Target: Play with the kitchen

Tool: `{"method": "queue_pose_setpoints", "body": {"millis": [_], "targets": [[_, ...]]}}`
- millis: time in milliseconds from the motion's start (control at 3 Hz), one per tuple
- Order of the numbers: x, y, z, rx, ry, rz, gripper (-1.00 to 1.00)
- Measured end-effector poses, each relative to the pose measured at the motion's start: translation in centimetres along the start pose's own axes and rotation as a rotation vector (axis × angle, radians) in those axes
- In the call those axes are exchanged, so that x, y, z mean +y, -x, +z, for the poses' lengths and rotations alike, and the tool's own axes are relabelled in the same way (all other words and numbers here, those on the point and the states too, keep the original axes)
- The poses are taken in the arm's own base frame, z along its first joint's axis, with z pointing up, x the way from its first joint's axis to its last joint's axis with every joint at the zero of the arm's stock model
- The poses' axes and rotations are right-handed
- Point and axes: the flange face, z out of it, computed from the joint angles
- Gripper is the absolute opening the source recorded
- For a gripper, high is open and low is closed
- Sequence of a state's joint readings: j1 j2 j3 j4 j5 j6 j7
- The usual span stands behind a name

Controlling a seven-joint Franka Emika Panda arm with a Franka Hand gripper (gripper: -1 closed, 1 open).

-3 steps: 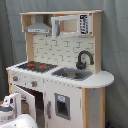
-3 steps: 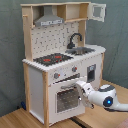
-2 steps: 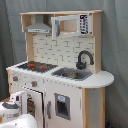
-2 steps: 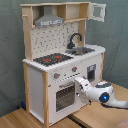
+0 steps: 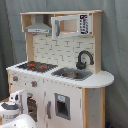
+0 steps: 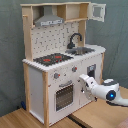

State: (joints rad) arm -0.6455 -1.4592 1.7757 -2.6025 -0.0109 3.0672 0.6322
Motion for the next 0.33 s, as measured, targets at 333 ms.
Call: {"method": "queue_pose_setpoints", "body": {"millis": [333], "targets": [[0.67, 1.26, -2.03, 0.011, 0.009, -0.012, 1.00]]}}
